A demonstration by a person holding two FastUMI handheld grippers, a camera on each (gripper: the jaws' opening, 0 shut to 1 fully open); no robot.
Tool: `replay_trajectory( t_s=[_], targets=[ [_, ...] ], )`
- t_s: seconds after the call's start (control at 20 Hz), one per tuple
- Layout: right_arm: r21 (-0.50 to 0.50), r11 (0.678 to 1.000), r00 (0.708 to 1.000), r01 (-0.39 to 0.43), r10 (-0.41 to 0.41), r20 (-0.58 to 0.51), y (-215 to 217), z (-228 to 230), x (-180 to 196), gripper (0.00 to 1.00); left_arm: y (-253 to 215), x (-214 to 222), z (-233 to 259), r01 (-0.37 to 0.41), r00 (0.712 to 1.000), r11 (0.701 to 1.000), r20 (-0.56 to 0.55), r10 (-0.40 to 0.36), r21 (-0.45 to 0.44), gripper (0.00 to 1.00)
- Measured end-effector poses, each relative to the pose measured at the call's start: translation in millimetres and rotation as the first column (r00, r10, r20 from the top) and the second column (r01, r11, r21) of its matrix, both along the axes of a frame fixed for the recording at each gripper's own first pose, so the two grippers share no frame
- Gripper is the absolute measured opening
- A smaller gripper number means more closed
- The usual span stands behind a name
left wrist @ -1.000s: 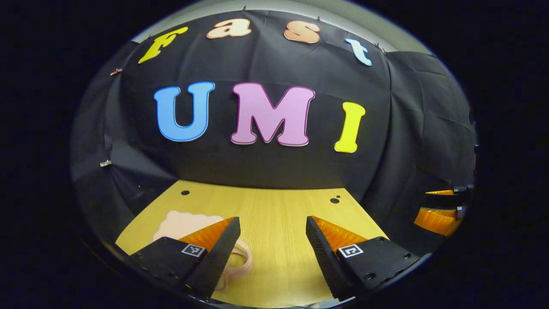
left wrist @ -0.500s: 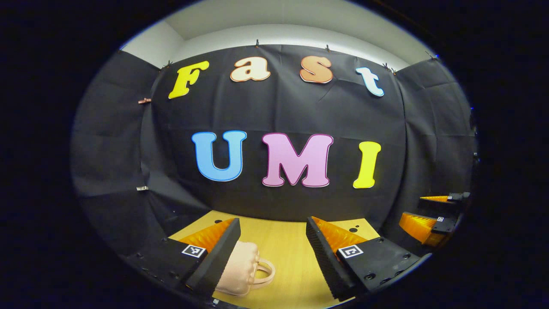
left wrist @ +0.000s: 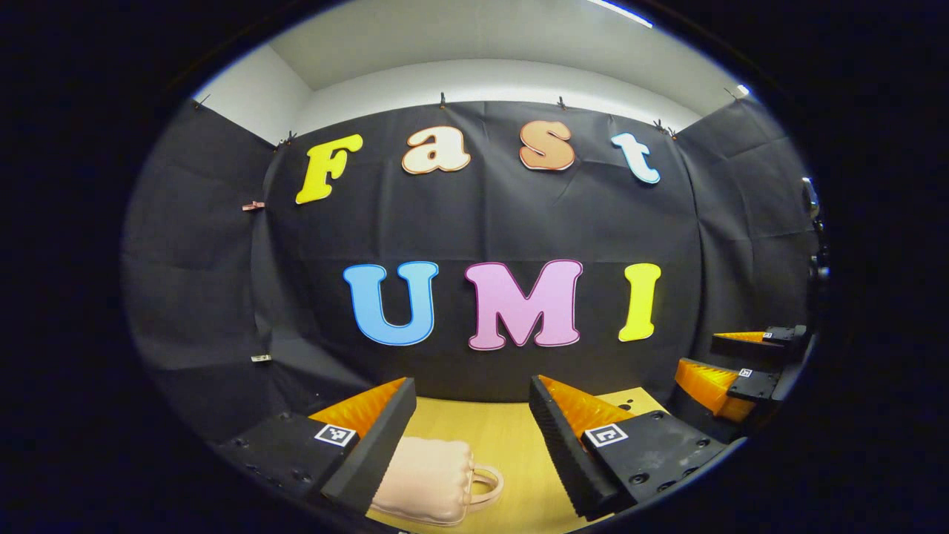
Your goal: First open the suitcase, pack the skin care products into it, and then close the suitcase.
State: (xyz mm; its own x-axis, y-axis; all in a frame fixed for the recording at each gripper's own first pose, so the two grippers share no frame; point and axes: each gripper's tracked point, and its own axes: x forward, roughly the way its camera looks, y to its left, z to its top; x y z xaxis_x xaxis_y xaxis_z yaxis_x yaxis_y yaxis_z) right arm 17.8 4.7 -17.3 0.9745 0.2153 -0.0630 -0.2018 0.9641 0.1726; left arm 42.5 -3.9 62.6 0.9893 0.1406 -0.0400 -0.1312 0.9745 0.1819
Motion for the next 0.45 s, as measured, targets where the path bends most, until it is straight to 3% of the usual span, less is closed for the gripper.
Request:
replay_trajectory(
  t_s=[0.1, 0.45],
  targets=[
    [0.003, 1.0, 1.0, -0.008, 0.008, 0.004, 7.7, 1.5, 1.3, 0.98, 1.9, -7.4, 2.7, -0.003, 1.0, 1.0, 0.005, 0.003, 0.012, 0.96],
    [-0.015, 0.999, 0.999, -0.036, 0.037, 0.027, 20.8, 9.4, 2.9, 0.95, 10.6, -18.4, 5.5, -0.025, 0.999, 1.0, 0.033, 0.024, 0.003, 0.96]
  ],
)
